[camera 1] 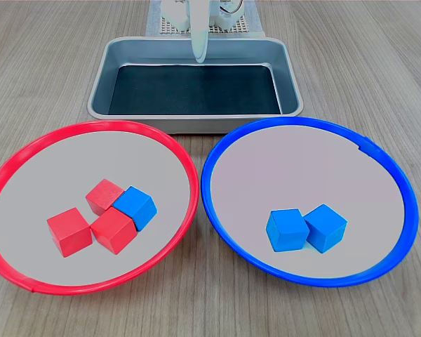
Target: Relocate any blue block in the red dish to the blue dish, correcting any misplacements.
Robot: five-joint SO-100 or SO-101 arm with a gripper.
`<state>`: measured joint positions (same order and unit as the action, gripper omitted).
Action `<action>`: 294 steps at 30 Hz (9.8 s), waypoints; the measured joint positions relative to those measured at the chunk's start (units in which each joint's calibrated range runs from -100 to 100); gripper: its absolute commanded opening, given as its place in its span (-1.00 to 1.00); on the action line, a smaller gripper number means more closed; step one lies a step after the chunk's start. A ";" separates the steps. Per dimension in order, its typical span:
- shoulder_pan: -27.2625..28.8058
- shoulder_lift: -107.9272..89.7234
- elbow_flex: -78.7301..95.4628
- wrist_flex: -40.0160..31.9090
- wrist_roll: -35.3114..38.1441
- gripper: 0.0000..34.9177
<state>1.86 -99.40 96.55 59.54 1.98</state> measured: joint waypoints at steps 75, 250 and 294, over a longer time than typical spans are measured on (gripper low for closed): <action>0.00 0.00 0.00 0.00 0.00 -0.98; 1.42 113.21 -107.26 -2.69 22.71 -0.98; -14.42 131.54 -119.42 7.91 -7.91 -0.98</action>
<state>-12.57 32.14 -22.87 67.46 -5.93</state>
